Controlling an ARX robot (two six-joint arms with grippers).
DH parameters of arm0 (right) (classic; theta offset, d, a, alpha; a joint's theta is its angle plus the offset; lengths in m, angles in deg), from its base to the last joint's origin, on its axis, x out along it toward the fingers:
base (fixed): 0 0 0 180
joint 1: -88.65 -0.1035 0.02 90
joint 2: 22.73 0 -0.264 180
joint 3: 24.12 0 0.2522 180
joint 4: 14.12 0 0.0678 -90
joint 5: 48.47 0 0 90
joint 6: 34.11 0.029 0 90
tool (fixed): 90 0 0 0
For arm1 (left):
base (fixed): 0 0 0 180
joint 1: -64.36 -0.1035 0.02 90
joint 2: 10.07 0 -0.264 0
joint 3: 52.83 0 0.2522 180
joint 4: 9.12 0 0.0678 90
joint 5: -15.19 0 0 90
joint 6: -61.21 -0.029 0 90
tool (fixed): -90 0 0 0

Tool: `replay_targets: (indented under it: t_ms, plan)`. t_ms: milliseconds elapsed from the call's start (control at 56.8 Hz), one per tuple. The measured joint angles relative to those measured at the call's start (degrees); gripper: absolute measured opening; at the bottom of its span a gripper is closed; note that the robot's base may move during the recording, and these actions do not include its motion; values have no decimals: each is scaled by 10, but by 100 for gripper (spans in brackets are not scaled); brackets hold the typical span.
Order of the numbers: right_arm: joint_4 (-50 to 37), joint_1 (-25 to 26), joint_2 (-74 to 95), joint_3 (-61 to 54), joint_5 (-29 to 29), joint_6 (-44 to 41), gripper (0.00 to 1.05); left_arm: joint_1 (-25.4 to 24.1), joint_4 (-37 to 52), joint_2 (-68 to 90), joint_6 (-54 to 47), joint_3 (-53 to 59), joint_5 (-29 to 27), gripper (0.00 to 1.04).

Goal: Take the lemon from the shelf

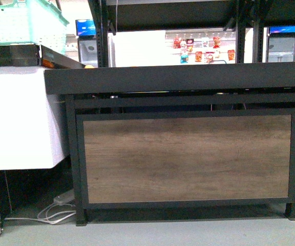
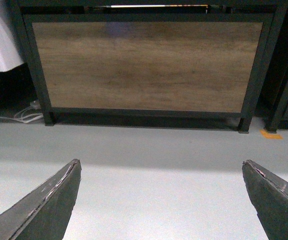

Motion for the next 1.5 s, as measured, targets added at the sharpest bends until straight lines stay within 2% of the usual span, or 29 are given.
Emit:
replay_targets:
  t_ms: [1496]
  plan:
    - [0,0,0,0,0,0,97,0,0,0,0,0,0,97]
